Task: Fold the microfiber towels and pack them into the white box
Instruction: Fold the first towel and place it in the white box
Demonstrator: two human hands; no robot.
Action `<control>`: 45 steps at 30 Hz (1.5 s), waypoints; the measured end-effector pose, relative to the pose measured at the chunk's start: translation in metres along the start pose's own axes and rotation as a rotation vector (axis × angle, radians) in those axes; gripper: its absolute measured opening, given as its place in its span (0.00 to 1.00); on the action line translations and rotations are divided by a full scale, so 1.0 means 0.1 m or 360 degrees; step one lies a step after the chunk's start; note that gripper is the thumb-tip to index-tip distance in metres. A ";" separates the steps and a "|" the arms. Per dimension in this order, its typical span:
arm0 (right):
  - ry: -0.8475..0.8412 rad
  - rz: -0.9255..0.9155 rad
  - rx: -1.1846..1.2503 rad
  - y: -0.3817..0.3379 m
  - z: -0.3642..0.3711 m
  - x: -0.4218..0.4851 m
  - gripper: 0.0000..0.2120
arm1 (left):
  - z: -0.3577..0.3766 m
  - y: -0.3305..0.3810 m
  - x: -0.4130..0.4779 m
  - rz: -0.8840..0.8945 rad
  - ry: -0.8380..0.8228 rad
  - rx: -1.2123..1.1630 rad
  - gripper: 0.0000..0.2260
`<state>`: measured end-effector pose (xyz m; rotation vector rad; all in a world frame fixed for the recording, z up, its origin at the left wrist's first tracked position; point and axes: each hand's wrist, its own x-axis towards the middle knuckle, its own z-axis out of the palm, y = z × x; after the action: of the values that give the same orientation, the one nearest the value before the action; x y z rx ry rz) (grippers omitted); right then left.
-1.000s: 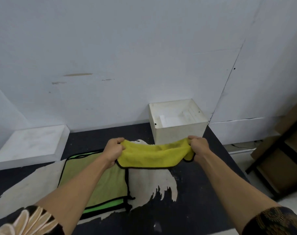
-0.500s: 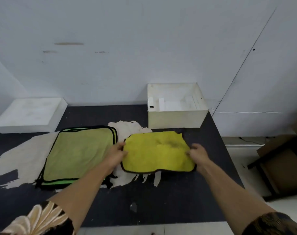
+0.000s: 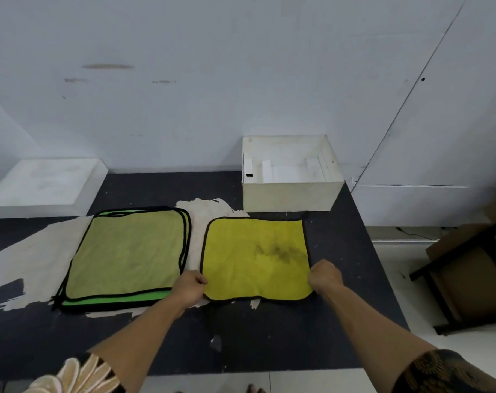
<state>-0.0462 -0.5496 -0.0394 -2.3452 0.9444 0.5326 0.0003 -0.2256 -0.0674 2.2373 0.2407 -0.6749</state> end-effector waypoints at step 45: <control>0.0329 -0.1026 -0.1041 0.45 0.64 -0.77 0.17 | 0.32 -0.25 -0.64 0.0892 0.0061 0.2128 0.23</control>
<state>-0.1406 -0.4985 -0.0623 -3.1266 0.0223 0.3619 -0.0751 -0.2296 -0.0664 3.2905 -1.1049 -0.5054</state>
